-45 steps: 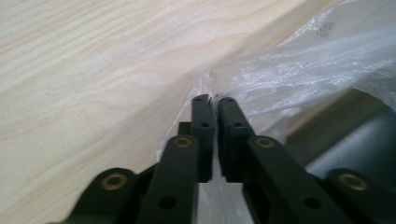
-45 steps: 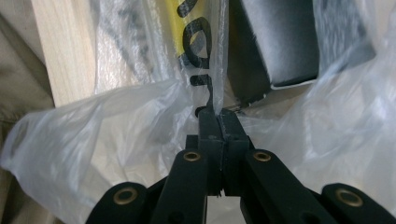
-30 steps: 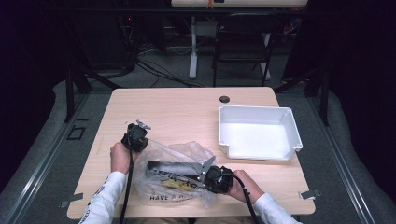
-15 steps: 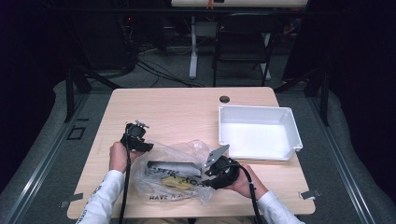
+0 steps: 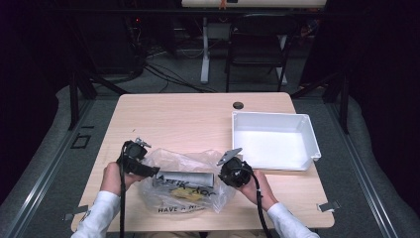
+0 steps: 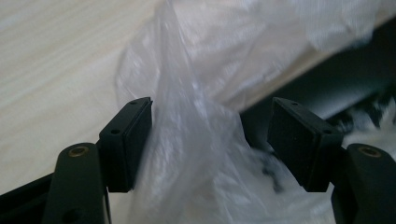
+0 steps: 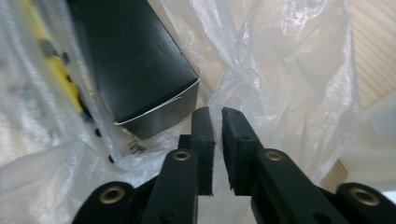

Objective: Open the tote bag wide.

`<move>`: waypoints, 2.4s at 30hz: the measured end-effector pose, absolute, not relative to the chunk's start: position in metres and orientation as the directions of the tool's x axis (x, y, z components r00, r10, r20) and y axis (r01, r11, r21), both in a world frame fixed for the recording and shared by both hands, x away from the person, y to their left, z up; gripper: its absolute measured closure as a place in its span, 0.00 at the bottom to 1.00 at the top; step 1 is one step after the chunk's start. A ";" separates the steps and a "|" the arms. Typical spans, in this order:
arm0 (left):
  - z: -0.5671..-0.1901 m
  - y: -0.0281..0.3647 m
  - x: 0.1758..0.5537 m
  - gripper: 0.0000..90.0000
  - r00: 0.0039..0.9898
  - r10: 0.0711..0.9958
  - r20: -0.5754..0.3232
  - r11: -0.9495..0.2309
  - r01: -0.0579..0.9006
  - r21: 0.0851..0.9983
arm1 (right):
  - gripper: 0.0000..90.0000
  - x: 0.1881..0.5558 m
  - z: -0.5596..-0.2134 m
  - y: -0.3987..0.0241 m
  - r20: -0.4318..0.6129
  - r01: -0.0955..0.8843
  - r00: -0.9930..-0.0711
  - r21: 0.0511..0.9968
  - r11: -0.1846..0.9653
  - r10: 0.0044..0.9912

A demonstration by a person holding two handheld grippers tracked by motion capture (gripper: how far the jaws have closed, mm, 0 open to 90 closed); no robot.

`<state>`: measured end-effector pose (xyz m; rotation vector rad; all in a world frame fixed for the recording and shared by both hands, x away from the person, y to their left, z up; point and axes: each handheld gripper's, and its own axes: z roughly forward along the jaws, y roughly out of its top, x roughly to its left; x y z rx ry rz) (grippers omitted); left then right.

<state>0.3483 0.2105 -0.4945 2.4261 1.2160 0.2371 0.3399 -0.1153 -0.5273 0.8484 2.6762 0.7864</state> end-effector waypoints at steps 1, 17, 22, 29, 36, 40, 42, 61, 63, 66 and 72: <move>-0.496 0.212 0.344 0.34 0.606 0.794 -0.032 -0.537 0.726 0.429 | 0.94 0.341 -0.529 -0.114 -0.050 0.473 -0.804 0.549 0.689 0.593; -0.528 0.217 0.329 0.31 0.644 0.763 -0.060 -0.602 0.741 0.298 | 0.93 0.348 -0.544 -0.111 -0.069 0.489 -0.806 0.483 0.726 0.588; -0.538 0.212 0.330 0.31 0.647 0.761 -0.058 -0.613 0.745 0.265 | 0.92 0.348 -0.546 -0.110 -0.099 0.483 -0.803 0.470 0.739 0.588; -0.533 0.212 0.328 0.30 0.654 0.754 -0.062 -0.613 0.734 0.292 | 0.75 0.345 -0.536 -0.114 -0.096 0.460 -0.813 0.499 0.735 0.574; -0.514 0.215 0.324 0.22 0.659 0.749 -0.068 -0.596 0.715 0.366 | 0.63 0.340 -0.519 -0.121 -0.073 0.418 -0.838 0.549 0.723 0.541; -0.506 0.214 0.320 0.18 0.661 0.747 -0.063 -0.585 0.700 0.409 | 0.58 0.339 -0.512 -0.123 -0.075 0.394 -0.848 0.574 0.718 0.525; -0.501 0.214 0.320 0.17 0.661 0.747 -0.069 -0.575 0.695 0.431 | 0.56 0.338 -0.507 -0.124 -0.077 0.374 -0.861 0.574 0.728 0.503; -0.490 0.187 0.330 0.13 0.704 0.708 -0.065 -0.589 0.639 0.495 | 0.49 0.328 -0.505 -0.094 -0.067 0.285 -0.920 0.561 0.777 0.386; -0.487 0.188 0.329 0.11 0.708 0.703 -0.072 -0.583 0.631 0.511 | 0.48 0.327 -0.506 -0.092 -0.067 0.281 -0.923 0.553 0.784 0.378; -0.484 0.193 0.328 0.06 0.705 0.704 -0.078 -0.576 0.632 0.518 | 0.43 0.327 -0.508 -0.090 -0.065 0.282 -0.925 0.546 0.789 0.375; -0.484 0.212 0.329 0.10 0.650 0.758 -0.059 -0.527 0.662 0.533 | 0.36 0.325 -0.509 -0.088 -0.066 0.274 -0.929 0.538 0.797 0.364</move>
